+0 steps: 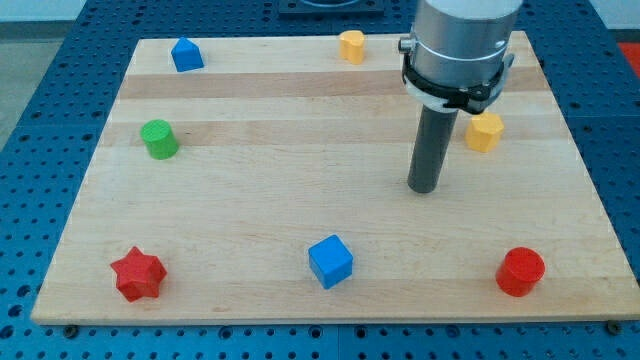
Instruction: Move yellow hexagon to the center
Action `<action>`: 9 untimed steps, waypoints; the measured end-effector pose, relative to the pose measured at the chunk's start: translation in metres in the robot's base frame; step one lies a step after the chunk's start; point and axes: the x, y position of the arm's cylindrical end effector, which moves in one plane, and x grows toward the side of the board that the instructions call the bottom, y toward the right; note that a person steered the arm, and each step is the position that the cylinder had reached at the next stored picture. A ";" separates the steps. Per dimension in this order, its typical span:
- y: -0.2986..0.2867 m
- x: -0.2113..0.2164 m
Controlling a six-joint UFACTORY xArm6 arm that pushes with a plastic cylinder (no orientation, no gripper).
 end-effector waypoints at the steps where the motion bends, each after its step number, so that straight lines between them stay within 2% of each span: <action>1: 0.000 0.000; 2: 0.013 -0.002; 4: 0.125 -0.039; 5: 0.138 -0.043; 6: 0.138 -0.076; 8: 0.137 -0.080; 9: 0.098 -0.079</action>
